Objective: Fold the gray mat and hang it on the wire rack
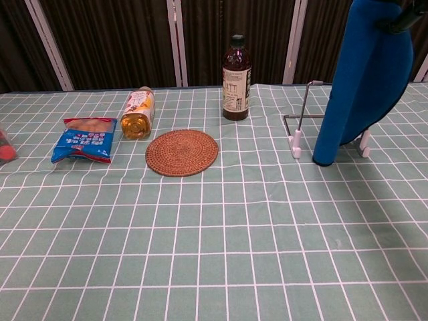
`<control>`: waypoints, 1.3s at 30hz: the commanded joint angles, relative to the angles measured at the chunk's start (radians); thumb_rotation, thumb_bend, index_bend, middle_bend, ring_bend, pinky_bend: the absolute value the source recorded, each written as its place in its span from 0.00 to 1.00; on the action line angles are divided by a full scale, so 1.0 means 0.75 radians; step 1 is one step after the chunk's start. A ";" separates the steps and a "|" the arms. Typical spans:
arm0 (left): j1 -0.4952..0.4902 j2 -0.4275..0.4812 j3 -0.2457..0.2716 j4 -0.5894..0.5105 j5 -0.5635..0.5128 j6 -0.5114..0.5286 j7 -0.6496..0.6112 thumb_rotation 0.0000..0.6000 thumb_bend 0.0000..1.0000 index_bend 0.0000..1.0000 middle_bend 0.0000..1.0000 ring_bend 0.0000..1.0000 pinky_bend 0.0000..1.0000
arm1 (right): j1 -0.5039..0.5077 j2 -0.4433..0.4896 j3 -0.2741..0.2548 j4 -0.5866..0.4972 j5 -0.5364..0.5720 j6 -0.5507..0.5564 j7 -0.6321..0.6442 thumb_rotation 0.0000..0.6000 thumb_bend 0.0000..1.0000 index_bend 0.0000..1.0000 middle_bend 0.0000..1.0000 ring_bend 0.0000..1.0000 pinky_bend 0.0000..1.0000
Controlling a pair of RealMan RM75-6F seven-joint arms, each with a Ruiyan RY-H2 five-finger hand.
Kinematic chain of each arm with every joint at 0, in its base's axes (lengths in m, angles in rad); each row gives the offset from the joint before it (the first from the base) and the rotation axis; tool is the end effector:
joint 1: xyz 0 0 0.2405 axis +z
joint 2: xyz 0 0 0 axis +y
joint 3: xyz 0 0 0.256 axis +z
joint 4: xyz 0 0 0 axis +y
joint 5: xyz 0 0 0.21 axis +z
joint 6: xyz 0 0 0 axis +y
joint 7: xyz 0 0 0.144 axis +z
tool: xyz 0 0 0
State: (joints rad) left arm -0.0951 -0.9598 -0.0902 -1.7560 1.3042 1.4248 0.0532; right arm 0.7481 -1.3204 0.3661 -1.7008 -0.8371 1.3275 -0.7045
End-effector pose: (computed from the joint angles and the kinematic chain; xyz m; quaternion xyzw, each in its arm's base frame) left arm -0.3151 0.1887 0.2035 -0.5532 -0.4133 -0.3379 0.6395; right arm -0.1337 -0.3807 0.1246 0.5993 -0.2934 0.3888 0.6353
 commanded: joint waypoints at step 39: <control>-0.008 -0.002 -0.010 0.025 -0.038 -0.037 -0.009 1.00 0.00 0.00 0.00 0.00 0.00 | 0.050 -0.136 0.107 0.056 0.205 0.118 -0.134 1.00 0.43 0.77 0.07 0.00 0.00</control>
State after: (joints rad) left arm -0.0996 -0.9601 -0.0968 -1.7390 1.2773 1.3989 0.0449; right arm 0.7638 -1.4018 0.4248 -1.6807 -0.7006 1.4197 -0.7946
